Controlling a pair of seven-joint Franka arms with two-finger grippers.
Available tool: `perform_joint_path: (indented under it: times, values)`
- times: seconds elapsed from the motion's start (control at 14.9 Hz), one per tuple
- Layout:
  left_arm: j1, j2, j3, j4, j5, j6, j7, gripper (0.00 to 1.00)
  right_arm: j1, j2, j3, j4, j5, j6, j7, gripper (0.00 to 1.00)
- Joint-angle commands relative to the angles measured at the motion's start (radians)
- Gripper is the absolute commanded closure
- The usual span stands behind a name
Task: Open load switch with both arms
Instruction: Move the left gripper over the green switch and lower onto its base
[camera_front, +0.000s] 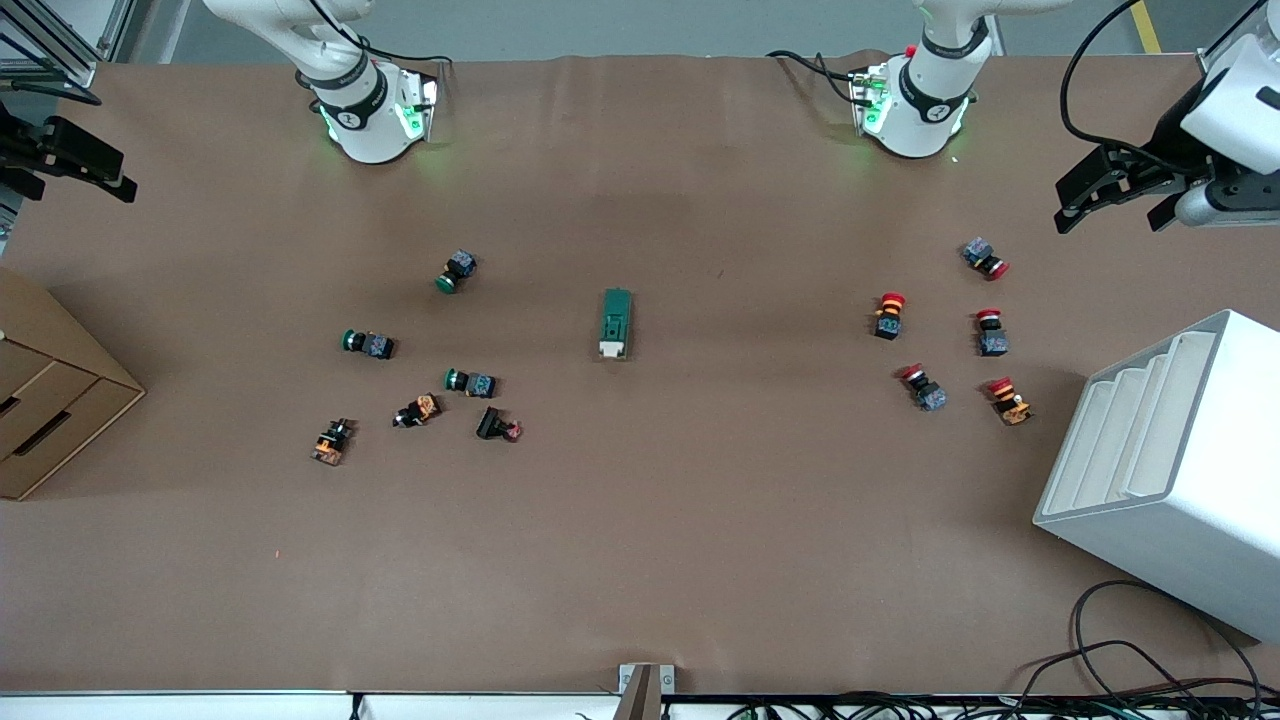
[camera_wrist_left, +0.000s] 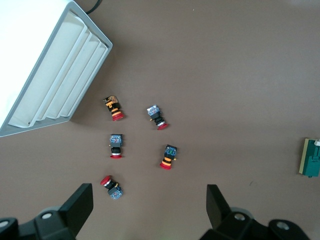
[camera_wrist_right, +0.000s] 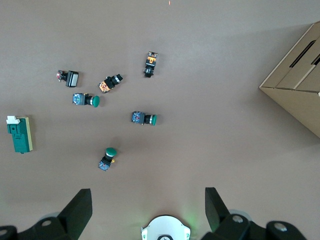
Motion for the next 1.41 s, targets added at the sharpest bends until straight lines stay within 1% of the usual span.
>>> perform_joint_path:
  times: [0.0,0.27,0.4,0.47,0.54,0.67,0.74,0.8,0.87,0.94,1.01,1.14,1.34]
  values:
    - [0.005,-0.001,0.0,0.016,-0.002,-0.022,0.013,0.0,-0.015,-0.061,0.011,-0.078,-0.002,0.039,-0.002,0.0]
    - [0.007,0.014,0.006,0.024,0.005,-0.022,0.013,0.0,-0.014,-0.061,0.012,-0.078,-0.001,0.042,0.001,0.0]
    - [-0.007,0.054,-0.003,0.041,0.024,-0.014,0.019,0.0,-0.014,-0.059,0.012,-0.078,0.036,0.044,0.003,0.0]
    - [-0.019,0.071,-0.024,0.041,0.029,0.005,0.004,0.0,-0.014,-0.058,0.012,-0.078,0.042,0.044,0.006,0.0]
    - [-0.03,0.089,-0.052,0.033,0.028,0.057,-0.012,0.0,-0.014,-0.058,0.017,-0.078,0.044,0.047,0.019,0.0]
    - [-0.038,0.153,-0.125,0.029,0.031,0.148,-0.113,0.0,0.001,-0.056,0.023,-0.078,0.045,0.053,0.056,0.0]
    - [-0.052,0.175,-0.18,-0.002,0.058,0.226,-0.216,0.0,0.027,-0.053,0.023,-0.08,0.045,0.053,0.082,0.0]
    - [-0.07,0.201,-0.217,-0.038,0.102,0.328,-0.324,0.0,0.044,-0.052,0.023,-0.078,0.045,0.056,0.117,0.0]
    - [-0.096,0.227,-0.251,-0.066,0.127,0.414,-0.434,0.0,0.063,-0.046,0.023,-0.078,0.045,0.074,0.159,0.0]
    - [-0.134,0.271,-0.267,-0.075,0.162,0.482,-0.567,0.0,0.089,-0.039,0.023,-0.078,0.045,0.087,0.203,0.0]
    - [-0.182,0.319,-0.268,-0.074,0.202,0.522,-0.666,0.0,0.107,-0.026,0.023,-0.078,0.045,0.096,0.248,0.0]
    - [-0.294,0.405,-0.268,-0.071,0.32,0.597,-0.874,0.0,0.144,-0.001,0.023,-0.077,0.045,0.116,0.308,0.0]
    - [-0.432,0.518,-0.27,-0.068,0.518,0.63,-1.157,0.0,0.169,0.04,0.022,-0.069,0.042,0.131,0.297,0.0]
